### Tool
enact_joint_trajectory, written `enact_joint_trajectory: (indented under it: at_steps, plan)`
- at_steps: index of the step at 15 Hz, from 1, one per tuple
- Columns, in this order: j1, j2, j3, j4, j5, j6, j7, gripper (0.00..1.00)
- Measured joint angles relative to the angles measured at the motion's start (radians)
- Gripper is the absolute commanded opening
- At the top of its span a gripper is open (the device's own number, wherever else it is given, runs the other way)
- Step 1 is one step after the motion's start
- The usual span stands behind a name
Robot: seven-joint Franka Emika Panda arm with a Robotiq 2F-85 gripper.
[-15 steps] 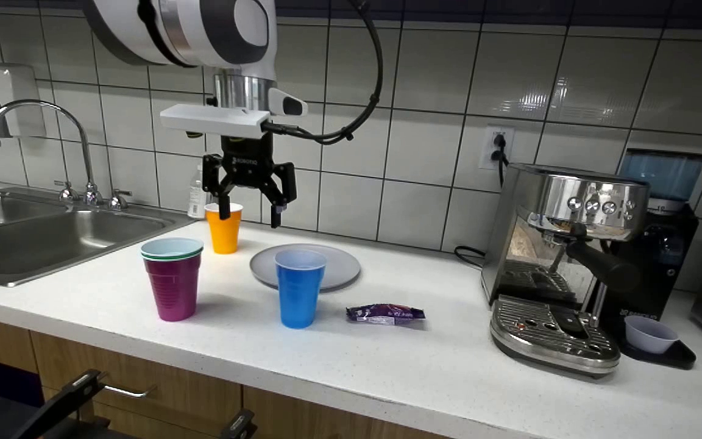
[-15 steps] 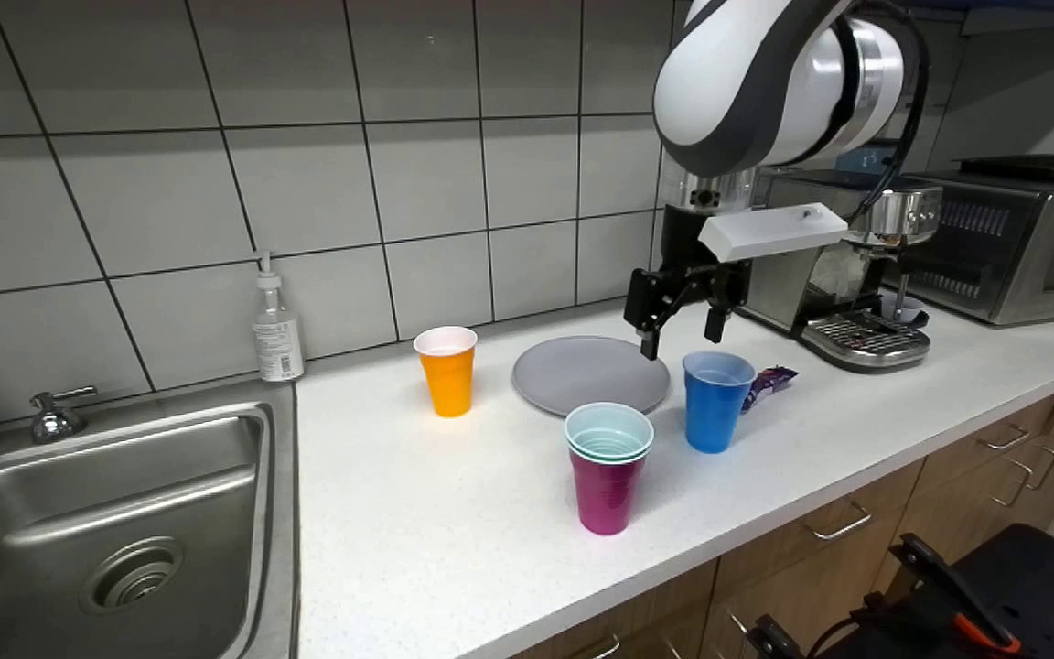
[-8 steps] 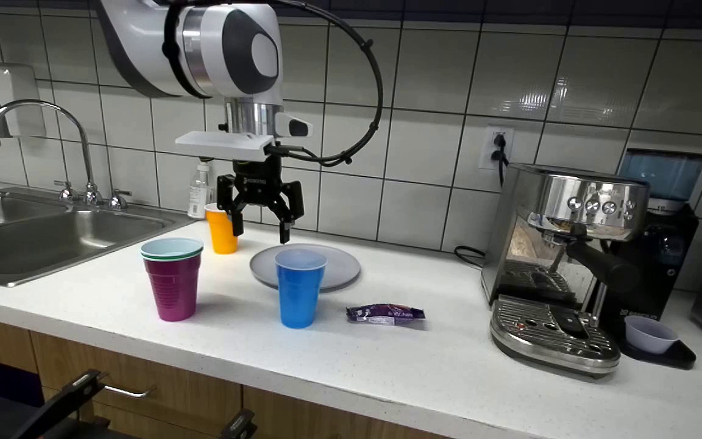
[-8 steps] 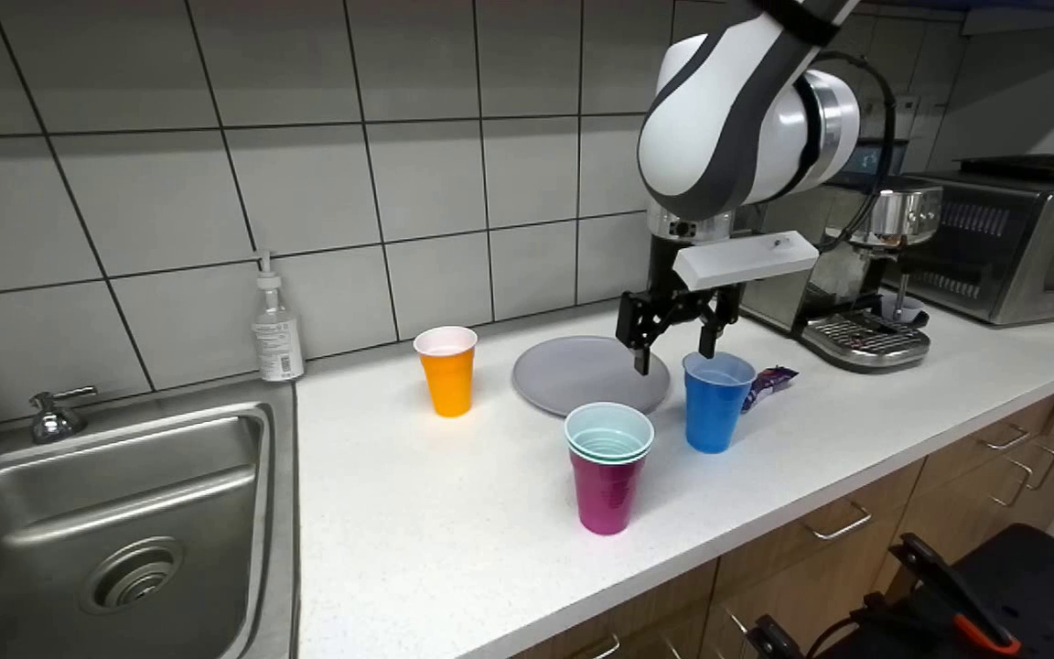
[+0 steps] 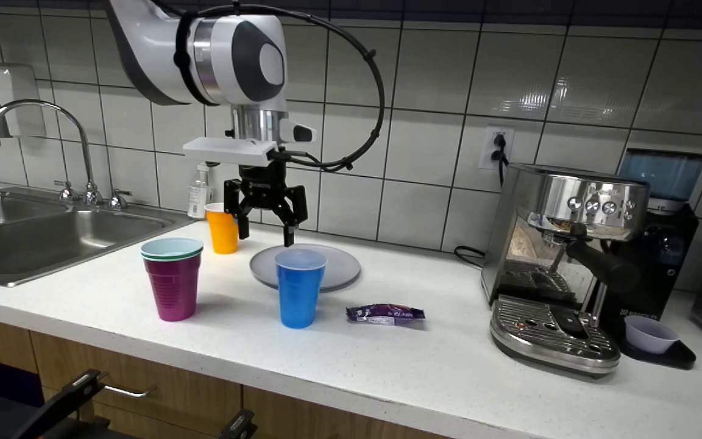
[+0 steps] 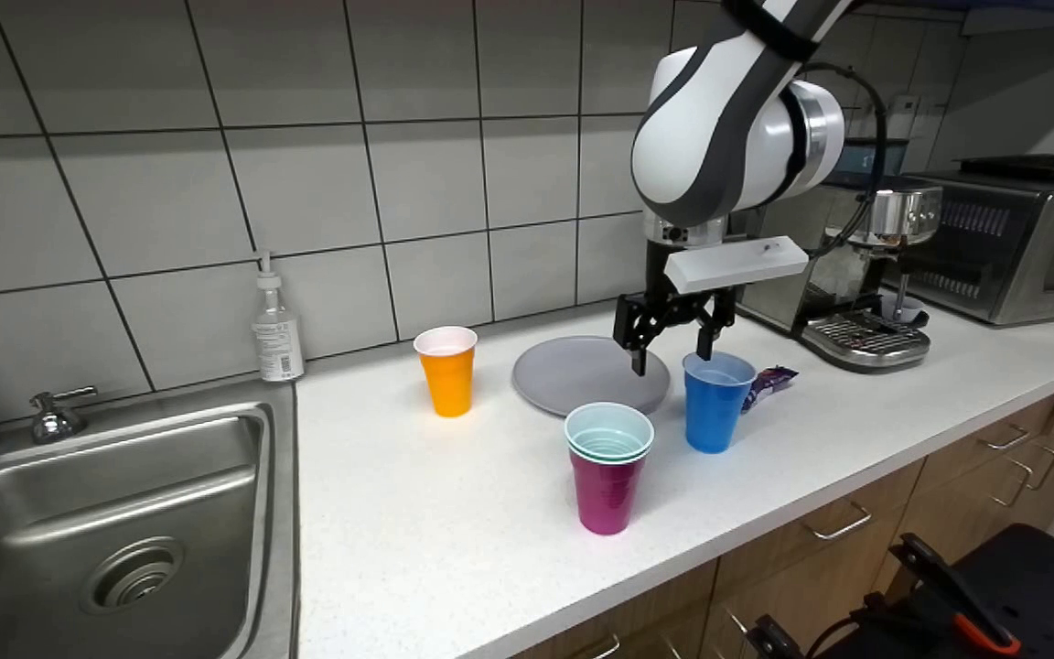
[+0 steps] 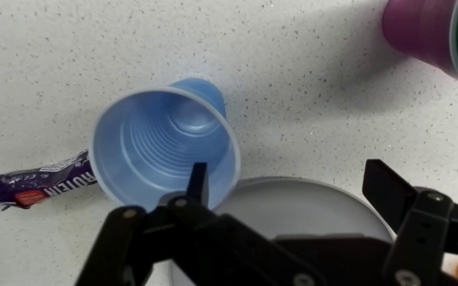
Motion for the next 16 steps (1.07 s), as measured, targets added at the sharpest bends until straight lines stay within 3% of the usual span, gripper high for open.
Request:
enact_joint_trajectory:
  at_steps: [16]
  plan:
    - [0.000,0.045,-0.029,0.001,0.000,0.014,0.000,1.00]
